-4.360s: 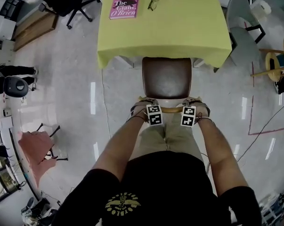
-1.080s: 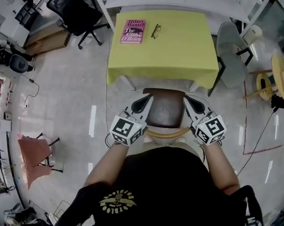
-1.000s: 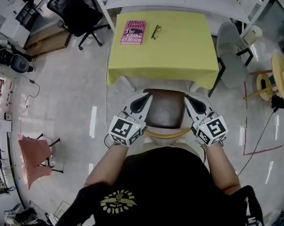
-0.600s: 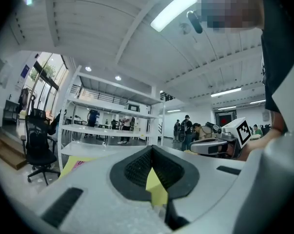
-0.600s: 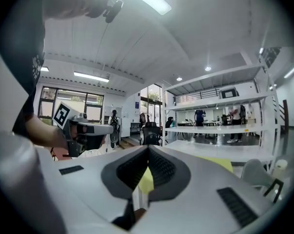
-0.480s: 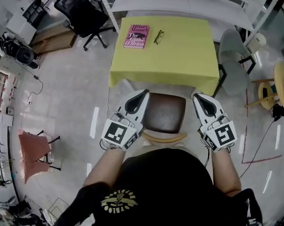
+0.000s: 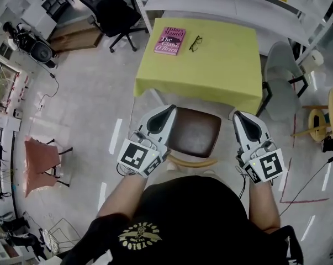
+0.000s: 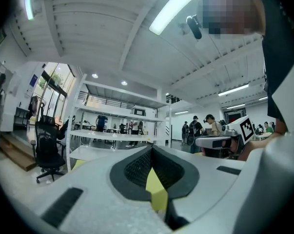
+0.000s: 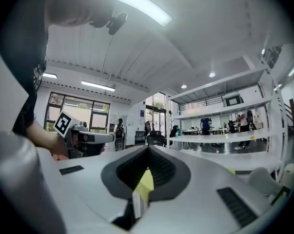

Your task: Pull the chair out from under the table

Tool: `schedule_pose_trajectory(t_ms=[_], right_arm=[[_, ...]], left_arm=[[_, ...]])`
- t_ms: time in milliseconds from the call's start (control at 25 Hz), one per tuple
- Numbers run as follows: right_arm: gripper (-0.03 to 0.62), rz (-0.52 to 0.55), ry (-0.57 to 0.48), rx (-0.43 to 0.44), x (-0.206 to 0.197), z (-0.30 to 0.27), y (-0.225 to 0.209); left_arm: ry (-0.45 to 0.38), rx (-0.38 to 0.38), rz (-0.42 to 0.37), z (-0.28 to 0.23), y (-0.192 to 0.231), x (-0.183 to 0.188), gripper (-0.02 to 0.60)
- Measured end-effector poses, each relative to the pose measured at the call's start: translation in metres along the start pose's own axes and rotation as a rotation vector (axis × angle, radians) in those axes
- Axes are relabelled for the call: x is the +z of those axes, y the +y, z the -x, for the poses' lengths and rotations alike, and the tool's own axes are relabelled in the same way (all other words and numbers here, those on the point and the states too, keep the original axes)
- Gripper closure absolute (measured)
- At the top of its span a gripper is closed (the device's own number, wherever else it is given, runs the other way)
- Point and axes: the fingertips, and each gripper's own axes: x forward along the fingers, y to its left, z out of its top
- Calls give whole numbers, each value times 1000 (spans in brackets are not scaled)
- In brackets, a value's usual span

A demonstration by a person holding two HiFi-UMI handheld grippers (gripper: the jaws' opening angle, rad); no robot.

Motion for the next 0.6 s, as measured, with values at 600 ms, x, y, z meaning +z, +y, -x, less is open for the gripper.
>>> schedule_pose_trajectory(t_ms=[600], right_arm=[[583, -16, -16, 54, -3, 30, -13]], left_arm=[[-2, 52, -50, 4, -43, 11, 572]])
